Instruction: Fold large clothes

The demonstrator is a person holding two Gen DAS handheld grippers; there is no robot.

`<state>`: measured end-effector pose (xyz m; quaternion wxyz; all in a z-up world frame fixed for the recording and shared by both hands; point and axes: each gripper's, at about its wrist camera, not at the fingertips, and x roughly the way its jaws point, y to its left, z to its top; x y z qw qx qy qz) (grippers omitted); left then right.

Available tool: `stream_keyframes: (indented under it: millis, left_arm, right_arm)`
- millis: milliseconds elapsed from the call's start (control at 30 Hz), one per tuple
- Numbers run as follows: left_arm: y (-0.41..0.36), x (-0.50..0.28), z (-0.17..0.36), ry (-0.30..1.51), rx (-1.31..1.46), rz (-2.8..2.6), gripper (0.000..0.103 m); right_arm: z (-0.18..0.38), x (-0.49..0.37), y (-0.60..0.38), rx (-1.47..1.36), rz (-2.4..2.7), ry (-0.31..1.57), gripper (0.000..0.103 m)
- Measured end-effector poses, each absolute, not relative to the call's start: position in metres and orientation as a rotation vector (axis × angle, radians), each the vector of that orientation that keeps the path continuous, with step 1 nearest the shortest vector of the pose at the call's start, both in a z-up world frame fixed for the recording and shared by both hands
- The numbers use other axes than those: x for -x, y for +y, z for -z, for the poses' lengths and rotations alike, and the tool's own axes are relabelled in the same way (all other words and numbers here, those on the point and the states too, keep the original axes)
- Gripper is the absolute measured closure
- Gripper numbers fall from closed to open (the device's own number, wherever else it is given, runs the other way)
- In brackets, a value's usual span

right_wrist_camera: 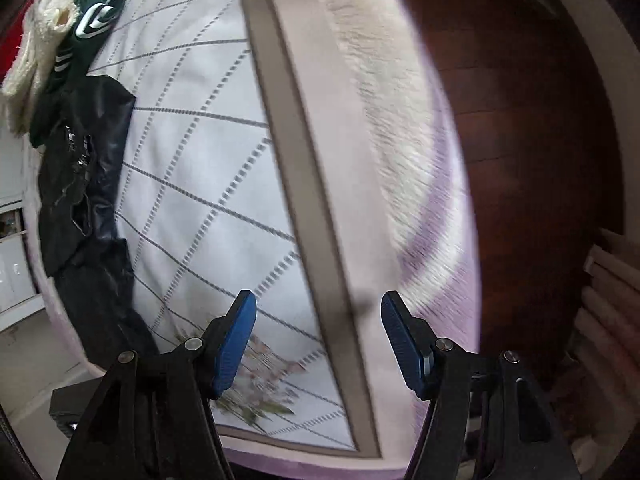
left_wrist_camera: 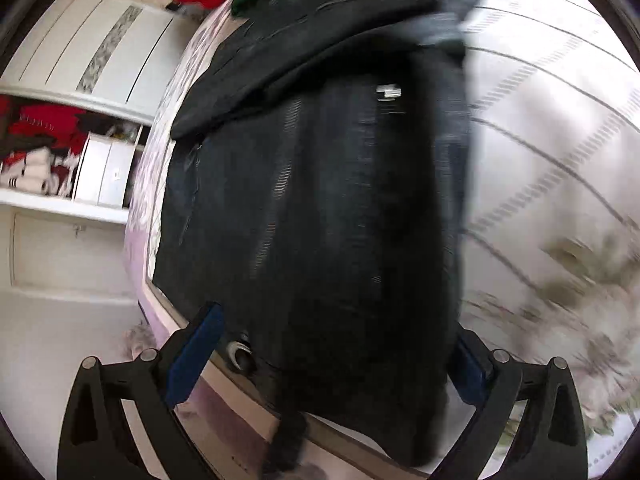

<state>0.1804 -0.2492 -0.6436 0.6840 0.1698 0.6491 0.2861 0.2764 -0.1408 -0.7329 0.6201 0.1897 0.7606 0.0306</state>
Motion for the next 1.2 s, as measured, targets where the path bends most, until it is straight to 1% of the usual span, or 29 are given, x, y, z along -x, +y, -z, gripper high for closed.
stream_keyframes:
  millis: [67, 100, 133, 167, 200, 233, 267, 367, 400, 533, 567, 600, 700, 733, 800, 900, 1000, 1100, 1200]
  left_arm:
    - [-0.236, -0.182, 0.641, 1.486, -0.299, -0.616, 0.004]
    - [-0.235, -0.181, 0.639, 1.488, -0.283, -0.603, 0.012]
    - [-0.233, -0.181, 0.637, 1.486, -0.265, -0.579, 0.042]
    - [-0.231, -0.181, 0.633, 1.488, -0.247, -0.557, 0.063]
    - [-0.229, -0.180, 0.629, 1.482, -0.245, -0.552, 0.064]
    - [-0.229, -0.179, 0.624, 1.470, -0.231, -0.541, 0.073]
    - [-0.226, -0.178, 0.618, 1.463, -0.215, -0.536, 0.078]
    - [-0.213, -0.179, 0.604, 1.441, -0.180, -0.517, 0.083]
    - [-0.210, -0.180, 0.600, 1.435, -0.174, -0.506, 0.083]
    - [-0.204, -0.179, 0.589, 1.419, -0.161, -0.465, 0.085]
    - [-0.202, -0.177, 0.585, 1.416, -0.158, -0.453, 0.086]
    - [-0.198, -0.176, 0.581, 1.409, -0.148, -0.438, 0.086]
    - [-0.189, -0.172, 0.564, 1.391, -0.110, -0.404, 0.088]
    - [-0.184, -0.170, 0.557, 1.384, -0.089, -0.393, 0.088]
    - [-0.166, -0.164, 0.541, 1.370, -0.026, -0.364, 0.088]
    - [-0.139, -0.157, 0.521, 1.353, 0.065, -0.324, 0.088]
    - [-0.098, -0.153, 0.501, 1.331, 0.151, -0.309, 0.088]
    - [-0.052, -0.149, 0.491, 1.308, 0.222, -0.301, 0.088]
    - [0.001, -0.145, 0.496, 1.308, 0.265, -0.325, 0.088]
  right_arm:
    - [0.739, -0.285, -0.131, -0.489, -0.130, 1.722, 0.036]
    - [0.742, -0.291, -0.123, -0.533, -0.175, 1.699, 0.036]
    - [0.744, -0.296, -0.117, -0.574, -0.214, 1.679, 0.036]
    - [0.746, -0.302, -0.108, -0.623, -0.261, 1.656, 0.036]
    - [0.749, -0.310, -0.097, -0.699, -0.327, 1.627, 0.036]
    - [0.752, -0.318, -0.088, -0.762, -0.379, 1.603, 0.036]
    - [0.755, -0.324, -0.080, -0.803, -0.410, 1.588, 0.036]
    - [0.771, -0.345, -0.048, -0.924, -0.494, 1.559, 0.035]
    - [0.781, -0.353, -0.033, -0.967, -0.526, 1.563, 0.033]
    - [0.800, -0.367, 0.015, -1.036, -0.579, 1.588, 0.033]
    - [0.800, -0.368, 0.024, -1.034, -0.578, 1.580, 0.041]
    - [0.796, -0.369, 0.034, -0.996, -0.552, 1.580, 0.066]
    - [0.774, -0.366, 0.047, -0.927, -0.484, 1.565, 0.081]
    - [0.763, -0.366, 0.050, -0.908, -0.481, 1.553, 0.082]
    - [0.722, -0.363, 0.062, -0.827, -0.489, 1.514, 0.085]
    - [0.661, -0.363, 0.090, -0.693, -0.502, 1.473, 0.086]
    - [0.610, -0.364, 0.144, -0.561, -0.503, 1.454, 0.086]
    - [0.578, -0.367, 0.206, -0.443, -0.503, 1.448, 0.086]
    - [0.565, -0.373, 0.281, -0.333, -0.491, 1.478, 0.086]
